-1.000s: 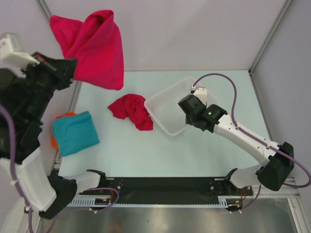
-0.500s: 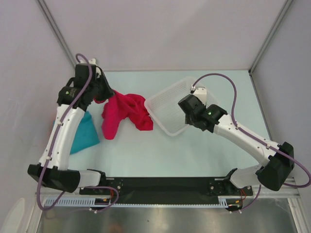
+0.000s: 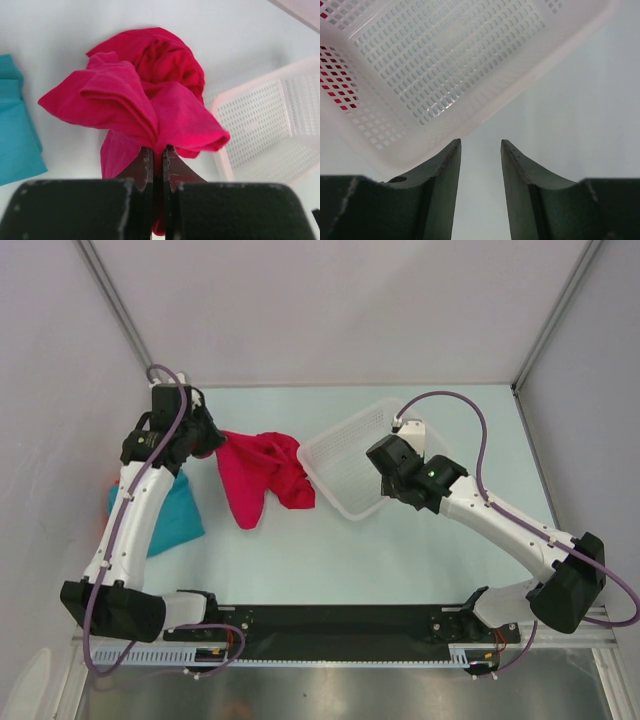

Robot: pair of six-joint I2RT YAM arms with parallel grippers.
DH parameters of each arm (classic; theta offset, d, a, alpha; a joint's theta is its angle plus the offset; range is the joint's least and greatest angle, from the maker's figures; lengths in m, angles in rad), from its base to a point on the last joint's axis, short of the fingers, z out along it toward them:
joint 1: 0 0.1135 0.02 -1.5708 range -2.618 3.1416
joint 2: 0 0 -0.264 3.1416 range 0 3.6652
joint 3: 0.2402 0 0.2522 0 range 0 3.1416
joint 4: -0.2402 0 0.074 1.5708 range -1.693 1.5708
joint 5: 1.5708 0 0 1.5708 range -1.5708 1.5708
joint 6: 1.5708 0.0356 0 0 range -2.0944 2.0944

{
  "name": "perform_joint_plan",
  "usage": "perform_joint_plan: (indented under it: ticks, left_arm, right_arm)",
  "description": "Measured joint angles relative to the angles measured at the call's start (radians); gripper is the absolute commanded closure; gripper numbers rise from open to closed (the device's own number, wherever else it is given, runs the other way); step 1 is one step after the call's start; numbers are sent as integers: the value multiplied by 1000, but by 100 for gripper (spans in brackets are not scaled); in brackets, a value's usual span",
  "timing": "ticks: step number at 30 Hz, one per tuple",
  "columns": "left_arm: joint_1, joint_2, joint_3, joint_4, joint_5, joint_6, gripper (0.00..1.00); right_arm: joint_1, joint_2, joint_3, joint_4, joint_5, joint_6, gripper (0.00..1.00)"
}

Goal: Fold and stack the t-shirts
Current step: Move the tshirt to the center of the board

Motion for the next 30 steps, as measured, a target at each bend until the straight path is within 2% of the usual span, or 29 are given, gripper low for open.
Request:
perform_joint_plan:
  ticks: [6,9,10,12,13,15,16,22,26,30]
  left_arm:
    - [19,-81,-52,19,-106,-31,100]
    - [20,-122,-61,42,-147,-40,96]
    - [21,-131,-66,51,-156,-42,79]
    - [23,-134,-76,69,-161,-44,61]
    - [23,-128,-81,76,-158,-41,36]
    - [25,-86,-85,94,-130,-34,15]
    - [25,-56,-85,108,-106,-32,1]
    - [1,134,-112,140,25,-29,0]
    - [-66,156,-135,153,72,-23,0]
    - [-163,167,-129,249,134,9,0]
  right_arm:
    - [0,0,0,0,0,0,57]
    - [0,0,0,0,0,0,57]
    - [0,0,0,0,0,0,57]
    - [0,0,0,0,0,0,57]
    - [0,0,0,0,0,0,57]
    - [0,0,0,0,0,0,57]
    - [0,0,0,0,0,0,57]
    - [0,1,0,0,-1,0,57]
    - [1,4,0,0,-1,-1,57]
    - [1,21,8,-1,-2,-1,58]
